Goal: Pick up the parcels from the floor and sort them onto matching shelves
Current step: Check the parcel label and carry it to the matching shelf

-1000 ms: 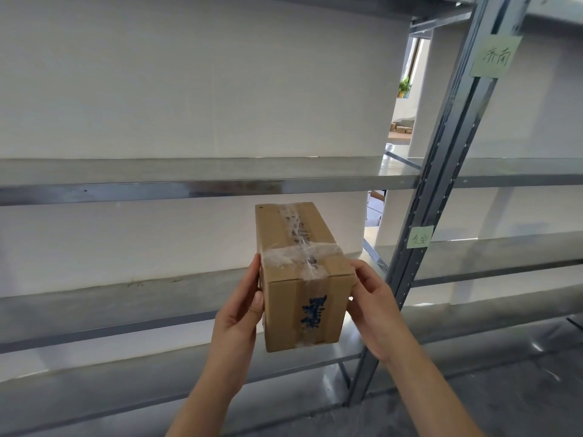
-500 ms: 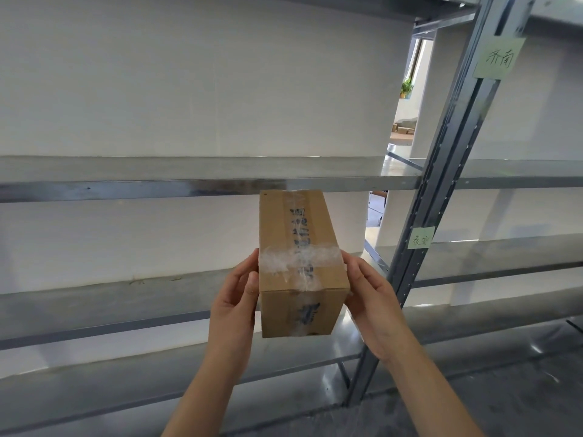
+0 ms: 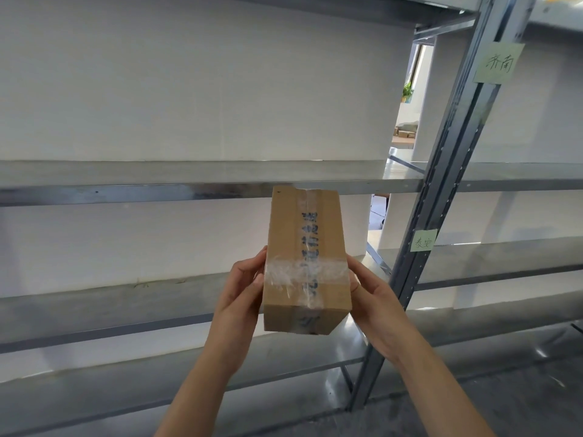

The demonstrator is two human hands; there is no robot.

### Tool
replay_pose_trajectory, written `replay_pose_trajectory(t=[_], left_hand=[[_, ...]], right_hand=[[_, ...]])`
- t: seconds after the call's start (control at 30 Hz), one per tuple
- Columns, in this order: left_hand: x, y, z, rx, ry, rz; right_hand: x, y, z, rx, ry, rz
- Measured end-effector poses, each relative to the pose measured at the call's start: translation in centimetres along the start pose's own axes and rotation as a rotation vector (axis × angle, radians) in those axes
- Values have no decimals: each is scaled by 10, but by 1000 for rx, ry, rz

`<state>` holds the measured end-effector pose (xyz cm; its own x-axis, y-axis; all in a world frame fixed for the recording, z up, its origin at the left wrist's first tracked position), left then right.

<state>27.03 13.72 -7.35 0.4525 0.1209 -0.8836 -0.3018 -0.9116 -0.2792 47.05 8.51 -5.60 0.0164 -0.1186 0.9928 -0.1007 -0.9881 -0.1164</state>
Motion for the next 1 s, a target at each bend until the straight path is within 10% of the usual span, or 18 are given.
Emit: replay_pose_trajectory(t=[1.0], left_hand=[[8,18,-6,-22,-41,64]], right_hand=[[1,8,4,-26,202,194]])
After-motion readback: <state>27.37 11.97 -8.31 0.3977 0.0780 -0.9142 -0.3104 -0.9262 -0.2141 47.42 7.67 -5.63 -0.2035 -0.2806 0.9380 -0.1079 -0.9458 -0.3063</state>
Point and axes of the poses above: each hand's wrist, its own y-axis away from the middle knuckle, its own z-axis out of the back of the hand, x = y × z, the point moved 8 cm from there along -y, towards the middle knuckle, and after that the axes turned 4 degrees about y, right-handed, at the moved point
